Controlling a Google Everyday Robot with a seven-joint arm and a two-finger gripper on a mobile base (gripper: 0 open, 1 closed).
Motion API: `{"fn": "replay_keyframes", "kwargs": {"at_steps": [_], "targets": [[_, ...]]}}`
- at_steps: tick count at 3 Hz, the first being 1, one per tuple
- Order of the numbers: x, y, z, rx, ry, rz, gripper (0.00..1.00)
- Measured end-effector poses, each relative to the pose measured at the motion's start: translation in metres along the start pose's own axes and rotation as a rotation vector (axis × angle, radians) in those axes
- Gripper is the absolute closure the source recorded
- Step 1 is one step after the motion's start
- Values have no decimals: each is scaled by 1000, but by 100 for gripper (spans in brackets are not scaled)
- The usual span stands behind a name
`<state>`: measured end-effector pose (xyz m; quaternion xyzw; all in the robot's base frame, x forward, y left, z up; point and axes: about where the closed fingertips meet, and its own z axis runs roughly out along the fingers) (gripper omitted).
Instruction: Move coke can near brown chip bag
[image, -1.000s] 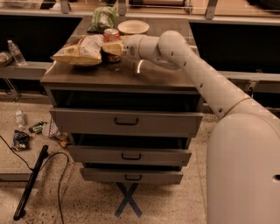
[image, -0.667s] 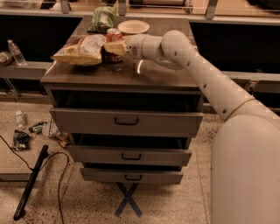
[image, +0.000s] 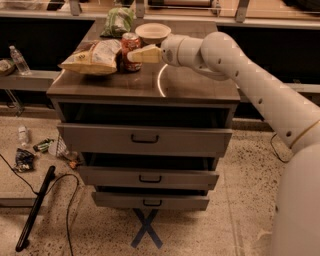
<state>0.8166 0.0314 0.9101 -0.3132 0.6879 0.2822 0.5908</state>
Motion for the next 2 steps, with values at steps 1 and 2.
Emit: {"fn": "replay_keyframes", "kwargs": {"at_steps": [1, 2], "targets": [[-10, -31, -53, 162, 29, -45, 0], [-13, -32, -55, 179, 27, -51, 0]]}}
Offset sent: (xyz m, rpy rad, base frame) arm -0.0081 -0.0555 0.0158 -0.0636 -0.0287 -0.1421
